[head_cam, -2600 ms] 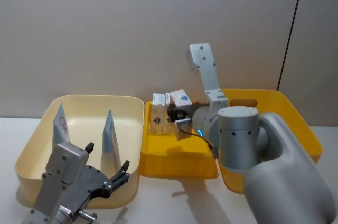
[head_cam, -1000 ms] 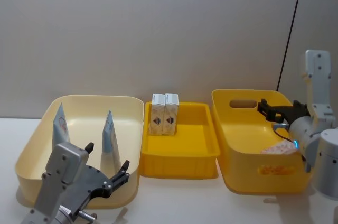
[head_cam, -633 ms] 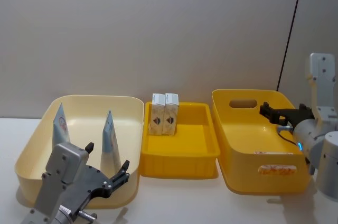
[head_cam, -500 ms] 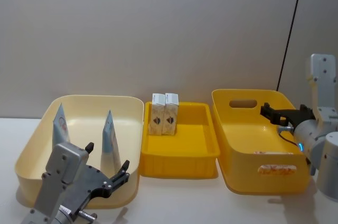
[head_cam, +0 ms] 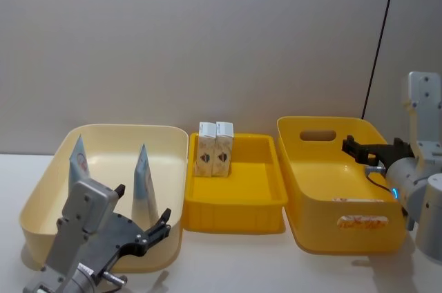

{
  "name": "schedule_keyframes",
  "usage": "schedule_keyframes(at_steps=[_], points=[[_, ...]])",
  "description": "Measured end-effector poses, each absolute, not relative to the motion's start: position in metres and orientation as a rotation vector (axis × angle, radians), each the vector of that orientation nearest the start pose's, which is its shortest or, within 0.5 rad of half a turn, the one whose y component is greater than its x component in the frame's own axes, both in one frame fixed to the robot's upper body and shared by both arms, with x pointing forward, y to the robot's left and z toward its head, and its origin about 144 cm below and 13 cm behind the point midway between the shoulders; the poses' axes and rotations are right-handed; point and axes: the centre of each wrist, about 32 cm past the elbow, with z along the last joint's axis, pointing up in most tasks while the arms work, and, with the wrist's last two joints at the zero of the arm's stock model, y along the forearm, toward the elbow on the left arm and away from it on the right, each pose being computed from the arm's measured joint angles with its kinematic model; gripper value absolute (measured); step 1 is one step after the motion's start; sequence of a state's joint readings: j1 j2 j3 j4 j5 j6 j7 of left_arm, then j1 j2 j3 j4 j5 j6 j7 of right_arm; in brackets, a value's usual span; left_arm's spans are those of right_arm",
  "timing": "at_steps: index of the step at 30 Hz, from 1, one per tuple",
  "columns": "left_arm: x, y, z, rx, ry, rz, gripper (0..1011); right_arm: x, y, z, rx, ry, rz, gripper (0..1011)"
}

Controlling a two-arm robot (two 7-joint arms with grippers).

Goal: Bimanual collaborative sorting of washing and personal care products

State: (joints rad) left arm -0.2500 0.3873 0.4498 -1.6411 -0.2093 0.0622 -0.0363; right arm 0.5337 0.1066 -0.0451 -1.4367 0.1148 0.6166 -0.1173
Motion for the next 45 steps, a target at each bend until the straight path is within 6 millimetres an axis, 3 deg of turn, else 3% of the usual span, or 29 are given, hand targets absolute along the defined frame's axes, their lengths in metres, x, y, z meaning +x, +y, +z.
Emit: schedule_keyframes(at_steps=[25,45], points=[[0.525,0.211,1.226,0.23,-0.245,1.086,1000,0.584,-0.25,1.306,-0.195,0.157,-1.654,1001],[0.558,0.21,1.231,0.228,-0.276,1.112,1000,0.584,-0.25,1.306,-0.195,0.156,-1.655,1001]])
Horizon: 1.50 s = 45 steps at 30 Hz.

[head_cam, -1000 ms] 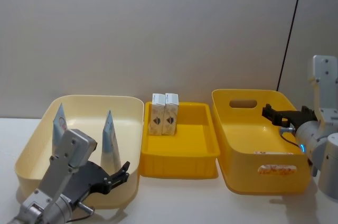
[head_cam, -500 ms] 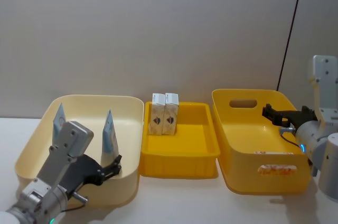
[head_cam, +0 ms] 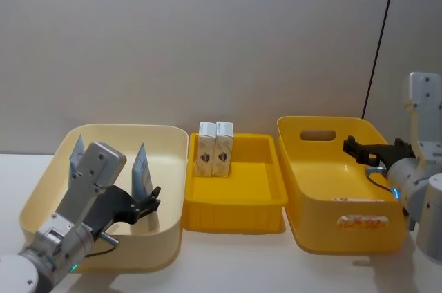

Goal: Bimanual collaborative sorting of washing and personal care products

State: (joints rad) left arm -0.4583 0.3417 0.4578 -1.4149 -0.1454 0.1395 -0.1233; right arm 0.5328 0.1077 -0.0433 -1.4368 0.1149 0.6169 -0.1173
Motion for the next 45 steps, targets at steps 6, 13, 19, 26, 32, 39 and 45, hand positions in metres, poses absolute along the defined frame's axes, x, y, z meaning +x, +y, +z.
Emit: schedule_keyframes(at_steps=[6,13,19,26,32,39,45], points=[[0.566,0.207,1.232,0.231,-0.293,1.115,1000,0.584,-0.25,1.306,-0.195,0.156,-1.654,1001],[0.571,0.206,1.232,0.234,-0.303,1.117,999,0.584,-0.25,1.306,-0.195,0.156,-1.654,1001],[0.574,0.205,1.233,0.234,-0.309,1.117,966,0.584,-0.25,1.306,-0.195,0.156,-1.654,1001],[0.576,0.204,1.234,0.235,-0.313,1.118,782,0.584,-0.25,1.306,-0.195,0.156,-1.654,1001],[0.576,0.204,1.234,0.236,-0.314,1.119,614,0.584,-0.25,1.306,-0.195,0.156,-1.655,1001],[0.577,0.204,1.234,0.236,-0.315,1.118,384,0.584,-0.25,1.306,-0.195,0.156,-1.654,1001],[0.577,0.204,1.234,0.236,-0.316,1.119,318,0.584,-0.25,1.306,-0.195,0.156,-1.654,1001]])
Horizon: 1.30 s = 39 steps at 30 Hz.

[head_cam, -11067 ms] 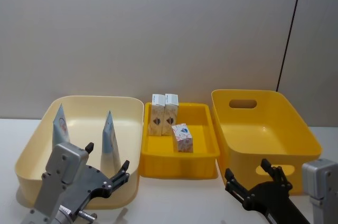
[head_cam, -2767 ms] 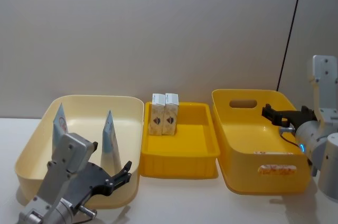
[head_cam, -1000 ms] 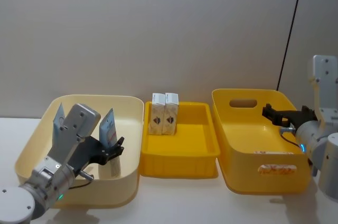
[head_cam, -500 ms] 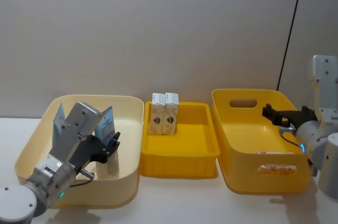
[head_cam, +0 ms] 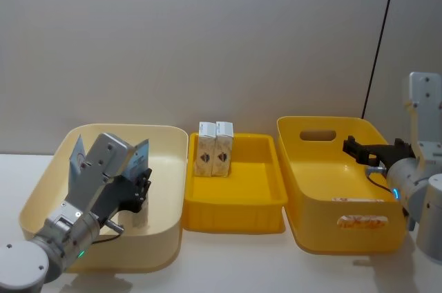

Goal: Bimanual collaborative sorting of washing and personal care products

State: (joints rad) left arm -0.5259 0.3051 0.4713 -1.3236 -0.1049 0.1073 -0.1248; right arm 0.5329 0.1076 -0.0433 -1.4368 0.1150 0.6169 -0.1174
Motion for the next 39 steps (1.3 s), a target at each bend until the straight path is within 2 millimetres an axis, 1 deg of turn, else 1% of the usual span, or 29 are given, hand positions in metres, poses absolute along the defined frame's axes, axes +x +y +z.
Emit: schedule_keyframes(at_steps=[18,33,39], points=[[0.5777,0.2036,1.2341,0.235,-0.316,1.12,215,0.5842,-0.2498,1.3061,-0.195,0.156,-1.654,1001],[0.5788,0.2041,1.2344,0.218,-0.311,1.115,215,0.5842,-0.2498,1.3061,-0.195,0.156,-1.654,1001],[0.5811,0.2053,1.2388,0.199,-0.313,1.109,215,0.5842,-0.2498,1.3062,-0.195,0.156,-1.654,1001]])
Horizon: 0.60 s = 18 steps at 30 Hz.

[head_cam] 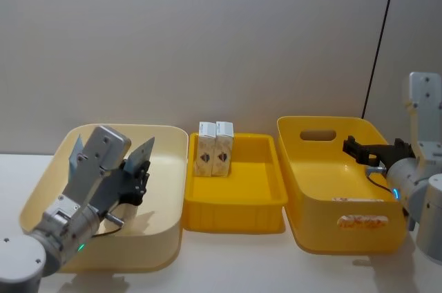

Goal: Bimanual collaborative sorting of washing and personal care products

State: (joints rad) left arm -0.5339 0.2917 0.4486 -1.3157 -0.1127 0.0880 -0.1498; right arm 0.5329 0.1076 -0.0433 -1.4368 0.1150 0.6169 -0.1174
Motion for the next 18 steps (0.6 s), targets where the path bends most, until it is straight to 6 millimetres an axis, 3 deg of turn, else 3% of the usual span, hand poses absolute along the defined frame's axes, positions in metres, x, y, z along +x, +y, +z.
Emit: schedule_keyframes(at_steps=[18], points=[[0.586,0.212,1.288,0.067,-0.403,1.102,215,0.584,-0.25,1.306,-0.195,0.156,-1.654,1001]])
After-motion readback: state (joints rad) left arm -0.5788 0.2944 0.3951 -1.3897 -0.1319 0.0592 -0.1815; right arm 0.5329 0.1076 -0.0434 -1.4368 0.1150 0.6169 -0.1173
